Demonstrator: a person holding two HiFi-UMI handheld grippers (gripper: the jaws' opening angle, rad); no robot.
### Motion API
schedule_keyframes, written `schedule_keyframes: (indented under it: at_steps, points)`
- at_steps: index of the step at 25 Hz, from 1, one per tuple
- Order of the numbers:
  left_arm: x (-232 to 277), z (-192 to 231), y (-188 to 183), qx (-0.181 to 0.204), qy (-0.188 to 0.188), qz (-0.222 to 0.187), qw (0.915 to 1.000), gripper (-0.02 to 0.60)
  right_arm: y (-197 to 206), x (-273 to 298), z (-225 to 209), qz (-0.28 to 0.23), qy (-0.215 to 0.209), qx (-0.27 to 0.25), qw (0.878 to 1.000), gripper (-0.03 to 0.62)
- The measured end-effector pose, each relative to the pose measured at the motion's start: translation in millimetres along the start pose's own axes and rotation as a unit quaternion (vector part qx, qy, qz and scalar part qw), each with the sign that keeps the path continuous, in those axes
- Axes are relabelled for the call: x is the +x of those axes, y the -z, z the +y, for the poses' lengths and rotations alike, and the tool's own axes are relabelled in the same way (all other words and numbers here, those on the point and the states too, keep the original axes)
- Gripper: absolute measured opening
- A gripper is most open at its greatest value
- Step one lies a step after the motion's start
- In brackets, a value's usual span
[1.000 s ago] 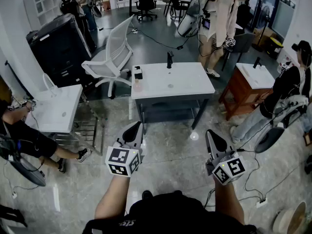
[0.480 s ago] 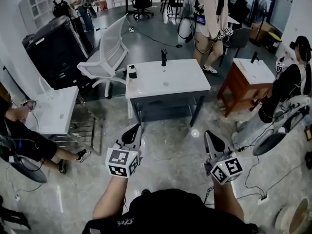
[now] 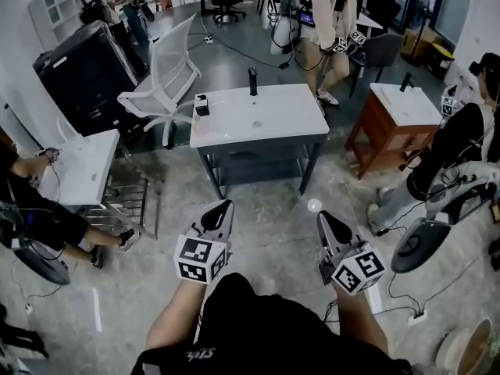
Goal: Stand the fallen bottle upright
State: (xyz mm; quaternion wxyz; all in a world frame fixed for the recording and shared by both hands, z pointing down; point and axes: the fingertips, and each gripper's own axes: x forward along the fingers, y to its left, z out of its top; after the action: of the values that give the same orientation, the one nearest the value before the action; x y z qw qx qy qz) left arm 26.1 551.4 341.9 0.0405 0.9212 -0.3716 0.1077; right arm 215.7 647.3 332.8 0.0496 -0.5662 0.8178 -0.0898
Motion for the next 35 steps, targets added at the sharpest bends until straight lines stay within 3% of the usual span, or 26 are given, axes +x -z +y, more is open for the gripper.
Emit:
schedule_keyframes:
  at_steps: [6,12,23,35]
  points:
    - [27.3,11.0,6.0,-0.013,-0.004,0.008,0.9999,0.011,15.1,4.6,-33.0,0.014,0.019,0.026,0.999,0.014]
    - [72.8,44.5,-0.3,-0.025,0.011,-0.006,0.9996,0.011,19.0,51.1,-56.4,0.033,0.029,0.037,0.998,0.014]
    - [174.8,159.0,-25.5,-0.031,0.022,-0.008,0.9992,0.011,3.2,196.0,-95.3,0.045,0.043,0.036,0.997,0.014]
    - [188.6,296.0,-21.1,-0.052,-0.019,-0.009,0.9984,0.011,-3.0,345.7,-64.4,0.06,-0.006,0.018,0.998,0.014]
